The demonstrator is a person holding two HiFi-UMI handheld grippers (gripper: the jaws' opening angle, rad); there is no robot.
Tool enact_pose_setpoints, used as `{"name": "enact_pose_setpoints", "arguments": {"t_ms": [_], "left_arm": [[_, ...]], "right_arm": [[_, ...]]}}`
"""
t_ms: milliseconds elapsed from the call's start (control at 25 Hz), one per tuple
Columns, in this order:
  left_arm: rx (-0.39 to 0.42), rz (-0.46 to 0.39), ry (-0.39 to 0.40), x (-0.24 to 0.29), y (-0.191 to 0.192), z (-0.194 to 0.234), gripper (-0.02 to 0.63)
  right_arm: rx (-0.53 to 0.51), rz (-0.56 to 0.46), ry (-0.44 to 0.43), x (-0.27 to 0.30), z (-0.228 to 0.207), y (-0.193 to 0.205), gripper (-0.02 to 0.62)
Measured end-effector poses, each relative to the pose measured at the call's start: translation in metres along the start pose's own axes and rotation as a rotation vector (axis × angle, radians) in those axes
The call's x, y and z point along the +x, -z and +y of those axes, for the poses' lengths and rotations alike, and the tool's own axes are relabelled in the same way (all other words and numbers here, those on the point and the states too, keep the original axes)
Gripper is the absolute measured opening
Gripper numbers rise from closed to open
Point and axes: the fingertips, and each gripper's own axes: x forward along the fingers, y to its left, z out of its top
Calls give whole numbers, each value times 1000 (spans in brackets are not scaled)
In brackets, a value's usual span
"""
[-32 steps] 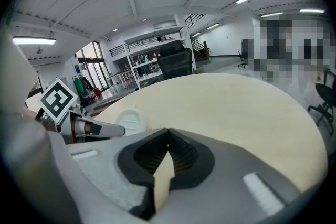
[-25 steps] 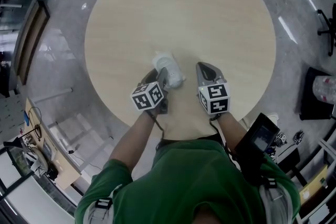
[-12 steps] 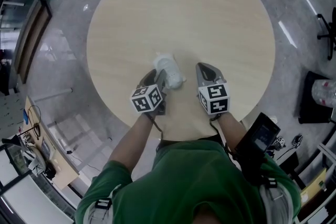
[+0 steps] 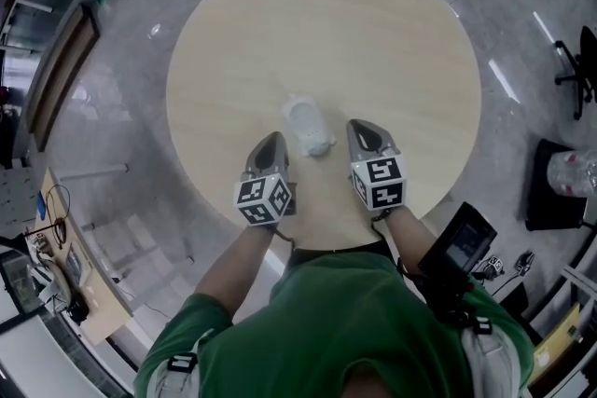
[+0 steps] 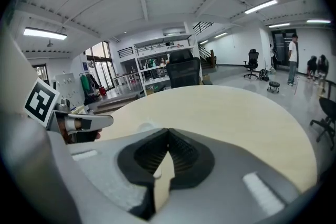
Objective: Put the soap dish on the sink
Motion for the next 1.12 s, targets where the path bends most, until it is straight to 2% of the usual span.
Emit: {"name": "enact_pose_setpoints", "arguments": {"t_ms": [240, 600, 1120], "left_arm": [[29, -88, 49, -39, -18, -11, 6], [190, -288, 111, -106, -54, -39, 6], [160, -374, 196, -200, -60, -56, 6]], "right_arm": [[-44, -47, 15, -28, 34, -13, 2], [-124, -148, 55, -85, 81, -37, 2], [-204, -266, 106, -172, 156, -38, 2]]}}
